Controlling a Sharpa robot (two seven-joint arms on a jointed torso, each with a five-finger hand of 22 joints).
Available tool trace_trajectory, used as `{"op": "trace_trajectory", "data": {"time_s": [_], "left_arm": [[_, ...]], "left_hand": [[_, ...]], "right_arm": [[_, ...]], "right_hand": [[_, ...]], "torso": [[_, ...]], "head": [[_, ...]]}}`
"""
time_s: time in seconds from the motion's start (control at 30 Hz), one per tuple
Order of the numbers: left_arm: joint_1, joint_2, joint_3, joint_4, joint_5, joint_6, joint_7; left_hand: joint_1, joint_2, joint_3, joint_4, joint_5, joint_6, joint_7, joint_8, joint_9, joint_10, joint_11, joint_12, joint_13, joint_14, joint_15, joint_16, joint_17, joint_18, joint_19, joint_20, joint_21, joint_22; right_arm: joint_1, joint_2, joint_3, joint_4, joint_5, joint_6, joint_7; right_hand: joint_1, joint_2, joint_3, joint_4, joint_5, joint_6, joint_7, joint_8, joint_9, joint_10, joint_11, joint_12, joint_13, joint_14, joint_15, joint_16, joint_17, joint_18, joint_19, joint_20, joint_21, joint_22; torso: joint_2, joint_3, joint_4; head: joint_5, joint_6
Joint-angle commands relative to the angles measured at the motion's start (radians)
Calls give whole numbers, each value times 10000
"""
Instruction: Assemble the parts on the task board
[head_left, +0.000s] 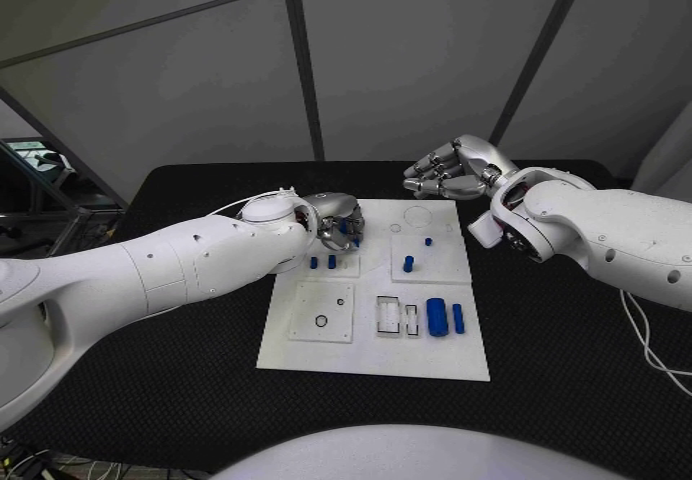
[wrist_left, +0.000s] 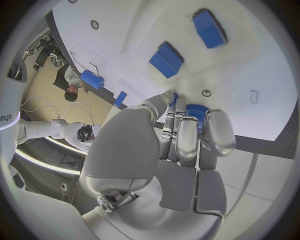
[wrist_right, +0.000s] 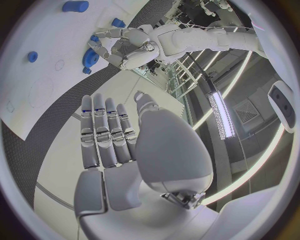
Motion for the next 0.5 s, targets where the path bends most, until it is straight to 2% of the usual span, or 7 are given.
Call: {"op": "trace_trajectory", "data": {"time_s": [0.03,0.1,0.2,0.27,0.4,0.5], "left_arm": [[-33,-121,-16,118,22,-88,203],[-34,-227,8,232,81,-149,203],[-35,-371,140,395,129,-236,206],[-36,-491,269,531,157,-312,209],[-37,-736,639,826,308,-349,148],[-40,-933,851,1060,366,-327,89]], "left_hand": [[-90,6,53,-8,-58,56,25,-50,-14,43,37,-95,-26,-29,-44,29,-67,-463,41,-2,42,266],[-149,-46,50,-12,-59,15,71,-120,-39,22,78,-179,-56,-47,-15,12,-128,-461,26,8,10,253],[-165,-58,54,-17,-59,12,88,-143,-47,26,94,-209,-66,-48,-7,19,-135,-464,28,15,16,261],[-167,-61,58,-21,-58,15,94,-150,-49,31,97,-220,-69,-46,-4,27,-130,-468,35,18,29,271],[-163,-61,71,-33,-55,27,101,-160,-51,45,102,-239,-76,-42,1,41,-126,-471,40,22,39,281],[-173,-83,74,-45,-58,31,113,-183,-59,51,114,-275,-88,-42,10,45,-142,-472,42,29,41,286]], "right_arm": [[16,-4,6,-3,35,55,91],[16,-12,6,-8,35,53,92],[16,-23,6,-15,35,49,94],[16,-33,6,-20,35,45,96],[15,-49,6,-37,35,41,99],[14,-57,6,-47,35,40,102]], "right_hand": [[-35,65,-57,-23,67,-58,-6,12,-3,-46,1,-16,-13,-69,-30,-20,-17,26,-5,75,-21,-15],[-35,65,-57,-23,67,-58,-6,12,-3,-46,1,-16,-13,-69,-30,-20,-17,26,-5,75,-21,-15],[-35,65,-57,-23,67,-58,-6,12,-3,-46,1,-16,-13,-69,-30,-20,-17,26,-5,75,-21,-15],[-35,65,-57,-23,67,-58,-6,12,-3,-46,1,-16,-13,-69,-30,-20,-17,26,-5,75,-21,-15],[-35,65,-57,-23,67,-58,-6,12,-3,-46,1,-16,-13,-69,-30,-20,-17,26,-5,75,-21,-15],[-35,65,-57,-23,67,-58,-6,12,-3,-46,1,-16,-13,-69,-30,-20,-17,26,-5,75,-21,-15]], "torso": [[-5,-5,0],[-7,-3,-2],[-11,0,-2],[-8,-7,6],[-14,-2,17],[-13,-1,13]], "head": [[-7,17],[-19,39],[-38,54],[-54,66],[-77,90],[-57,110]]}}
